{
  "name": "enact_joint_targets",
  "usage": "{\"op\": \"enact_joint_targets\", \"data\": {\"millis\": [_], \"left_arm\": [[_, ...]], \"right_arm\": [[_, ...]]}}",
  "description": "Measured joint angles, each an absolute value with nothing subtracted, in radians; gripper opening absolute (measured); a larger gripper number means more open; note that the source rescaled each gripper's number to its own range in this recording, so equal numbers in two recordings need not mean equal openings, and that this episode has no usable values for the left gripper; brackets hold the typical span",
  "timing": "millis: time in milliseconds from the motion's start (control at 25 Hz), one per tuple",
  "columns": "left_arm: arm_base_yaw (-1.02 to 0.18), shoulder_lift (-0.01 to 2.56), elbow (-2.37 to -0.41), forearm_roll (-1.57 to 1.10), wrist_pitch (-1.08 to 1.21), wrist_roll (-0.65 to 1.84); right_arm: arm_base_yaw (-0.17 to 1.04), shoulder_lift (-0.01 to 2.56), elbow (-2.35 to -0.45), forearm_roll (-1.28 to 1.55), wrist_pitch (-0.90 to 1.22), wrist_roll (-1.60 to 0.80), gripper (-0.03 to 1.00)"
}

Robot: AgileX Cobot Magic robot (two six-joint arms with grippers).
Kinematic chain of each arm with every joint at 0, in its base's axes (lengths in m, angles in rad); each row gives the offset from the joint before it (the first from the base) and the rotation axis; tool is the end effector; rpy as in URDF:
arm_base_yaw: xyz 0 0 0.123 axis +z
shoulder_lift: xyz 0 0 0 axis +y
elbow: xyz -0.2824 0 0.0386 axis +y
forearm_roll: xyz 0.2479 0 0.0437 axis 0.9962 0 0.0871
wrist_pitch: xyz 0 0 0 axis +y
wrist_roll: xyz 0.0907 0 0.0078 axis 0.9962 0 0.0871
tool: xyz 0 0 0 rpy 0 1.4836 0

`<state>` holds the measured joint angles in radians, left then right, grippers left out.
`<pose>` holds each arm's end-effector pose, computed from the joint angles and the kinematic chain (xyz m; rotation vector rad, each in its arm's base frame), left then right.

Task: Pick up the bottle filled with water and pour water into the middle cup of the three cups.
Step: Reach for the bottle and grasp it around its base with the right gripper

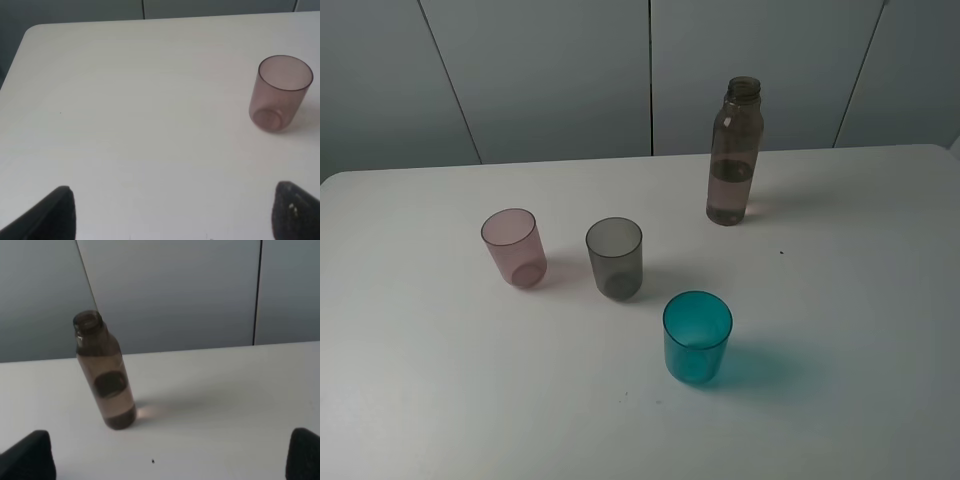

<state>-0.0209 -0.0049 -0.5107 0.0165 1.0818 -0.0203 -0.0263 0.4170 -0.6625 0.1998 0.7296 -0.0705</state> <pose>-0.0077 0.0015 0.2784 -0.0005 2.0497 -0.0059 0.0711 0.0102 0.3411 0.0160 1.9577 0.1648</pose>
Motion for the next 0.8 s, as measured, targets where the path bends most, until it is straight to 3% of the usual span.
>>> {"op": "enact_joint_targets", "data": {"millis": [200,560,800], "left_arm": [[-0.021,-0.005,-0.511,0.017,1.082,-0.02],[-0.021,-0.005,-0.511,0.017,1.082,-0.02],[-0.021,-0.005,-0.511,0.017,1.082,-0.02]], "right_arm": [[0.006,0.63,-0.679,0.219,0.549,-0.094,1.0],[0.323,1.008,-0.679,0.171,0.276,-0.098,1.0],[0.364,1.234,-0.68,0.169,0.126,-0.099,1.0]]}}
